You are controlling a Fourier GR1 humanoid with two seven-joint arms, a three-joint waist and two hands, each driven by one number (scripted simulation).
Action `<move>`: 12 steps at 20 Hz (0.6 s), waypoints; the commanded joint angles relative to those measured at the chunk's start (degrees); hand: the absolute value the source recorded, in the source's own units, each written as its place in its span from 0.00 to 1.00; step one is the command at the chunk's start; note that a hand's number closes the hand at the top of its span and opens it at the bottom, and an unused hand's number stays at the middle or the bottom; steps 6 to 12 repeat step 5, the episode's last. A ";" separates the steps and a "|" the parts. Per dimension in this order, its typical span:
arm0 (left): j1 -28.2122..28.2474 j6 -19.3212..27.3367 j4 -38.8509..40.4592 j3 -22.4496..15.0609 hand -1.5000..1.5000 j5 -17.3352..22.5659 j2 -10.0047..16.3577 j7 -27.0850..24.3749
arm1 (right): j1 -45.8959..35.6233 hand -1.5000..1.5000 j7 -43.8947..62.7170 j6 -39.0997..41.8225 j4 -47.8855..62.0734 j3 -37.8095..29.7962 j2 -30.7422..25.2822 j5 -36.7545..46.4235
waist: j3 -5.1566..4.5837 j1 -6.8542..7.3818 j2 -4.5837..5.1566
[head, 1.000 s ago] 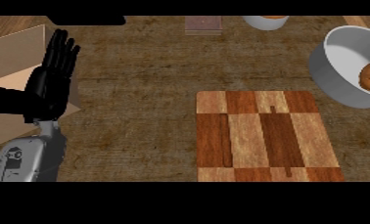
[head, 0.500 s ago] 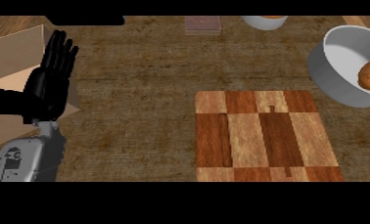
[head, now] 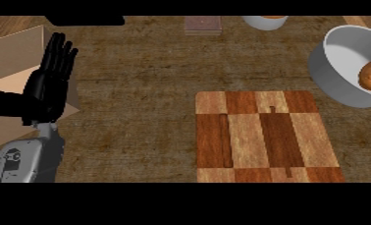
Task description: Pick the croissant from the cutting board and place it in the pot
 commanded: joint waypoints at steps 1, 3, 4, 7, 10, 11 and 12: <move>-1.67 -0.02 -0.34 -0.57 0.50 0.45 -0.50 1.72 | 7.01 0.00 -4.32 3.32 -2.64 -5.10 1.37 -8.54 | 0.02 -0.08 0.00; -3.44 0.37 3.14 1.35 0.50 0.42 0.32 0.34 | 6.41 0.00 -6.41 2.82 -1.46 -6.07 2.08 -9.59 | 0.01 0.11 0.10; -0.44 1.11 0.27 -0.10 0.50 -1.08 -0.55 -0.36 | 9.90 0.00 -10.66 5.98 -2.50 -6.39 4.78 -13.78 | 0.02 -0.01 0.01; -2.85 0.03 2.83 0.94 0.50 0.24 0.11 -0.55 | 13.12 0.00 -8.06 2.04 -5.21 -3.31 5.67 -12.49 | 0.01 -0.15 0.06; -2.85 0.03 2.83 0.94 0.50 0.24 0.11 -0.55 | 13.12 0.00 -8.06 2.04 -5.21 -3.31 5.67 -12.49 | 0.01 -0.15 0.06; -2.85 0.03 2.83 0.94 0.50 0.24 0.11 -0.55 | 13.12 0.00 -8.06 2.04 -5.21 -3.31 5.67 -12.49 | 0.01 -0.15 0.06; -2.85 0.03 2.83 0.94 0.50 0.24 0.11 -0.55 | 13.12 0.00 -8.06 2.04 -5.21 -3.31 5.67 -12.49 | 0.01 -0.15 0.06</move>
